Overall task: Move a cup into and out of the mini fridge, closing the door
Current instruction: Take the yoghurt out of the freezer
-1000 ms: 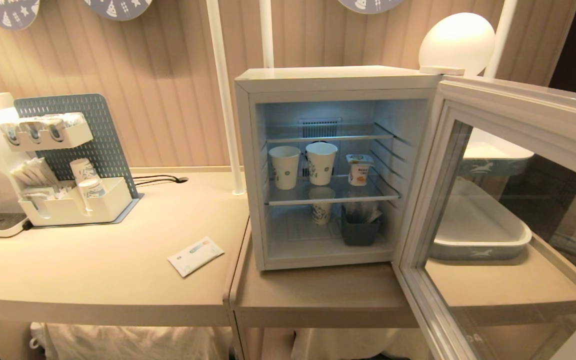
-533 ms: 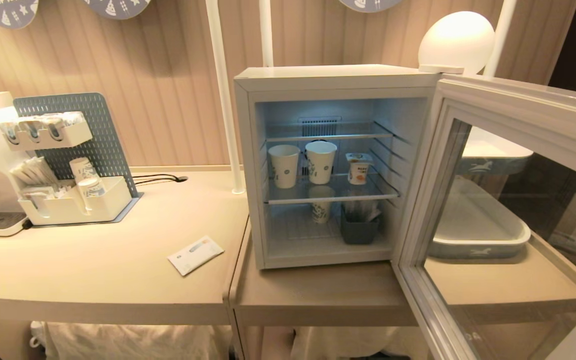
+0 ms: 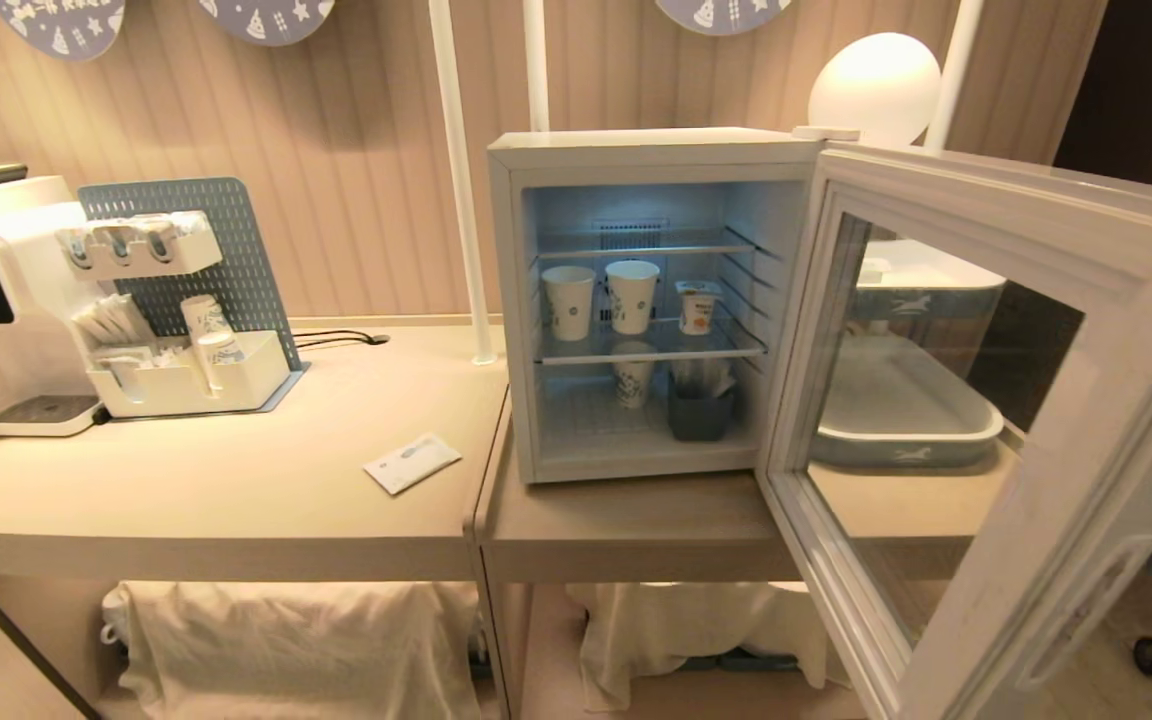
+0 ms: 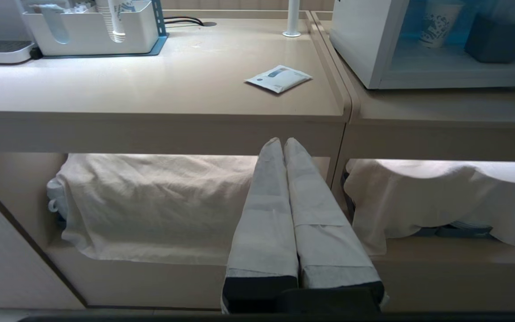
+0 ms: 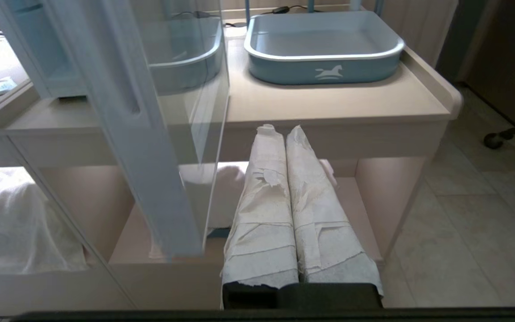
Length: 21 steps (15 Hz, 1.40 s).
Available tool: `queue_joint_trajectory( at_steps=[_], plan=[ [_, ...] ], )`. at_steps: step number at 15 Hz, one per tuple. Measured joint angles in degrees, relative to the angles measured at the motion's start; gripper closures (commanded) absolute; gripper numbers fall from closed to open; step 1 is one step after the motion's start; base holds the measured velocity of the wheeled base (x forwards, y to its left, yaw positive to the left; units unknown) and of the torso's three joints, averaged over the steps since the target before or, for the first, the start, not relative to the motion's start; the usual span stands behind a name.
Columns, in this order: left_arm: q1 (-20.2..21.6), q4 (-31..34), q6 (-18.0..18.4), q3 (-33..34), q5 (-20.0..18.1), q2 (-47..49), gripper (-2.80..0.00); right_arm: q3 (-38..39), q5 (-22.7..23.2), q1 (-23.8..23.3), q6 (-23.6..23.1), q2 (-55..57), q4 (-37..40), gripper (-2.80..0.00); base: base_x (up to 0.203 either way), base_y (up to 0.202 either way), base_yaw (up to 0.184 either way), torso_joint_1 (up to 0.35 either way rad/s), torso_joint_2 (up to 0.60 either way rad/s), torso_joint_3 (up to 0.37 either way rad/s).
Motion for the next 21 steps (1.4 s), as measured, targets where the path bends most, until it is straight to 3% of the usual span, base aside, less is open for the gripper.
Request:
queue_joint_trajectory(
  at_steps=[3, 8, 21],
  plan=[
    [0.0, 0.0, 0.0, 0.0, 0.0, 0.0, 0.0, 0.0, 0.0, 0.0, 0.0, 0.0, -0.1, 0.0, -0.165, 0.0, 0.001, 0.002, 0.0, 0.001],
    [0.0, 0.0, -0.1, 0.0, 0.0, 0.0, 0.0, 0.0, 0.0, 0.1, 0.0, 0.0, 0.0, 0.0, -0.001, 0.022, 0.002, 0.0, 0.0, 0.001],
    [0.0, 0.0, -0.2, 0.0, 0.0, -0.1, 0.0, 0.0, 0.0, 0.0, 0.2, 0.0, -0.1, 0.0, 0.0, 0.19, -0.001, 0.001, 0.0, 0.001]
  ],
)
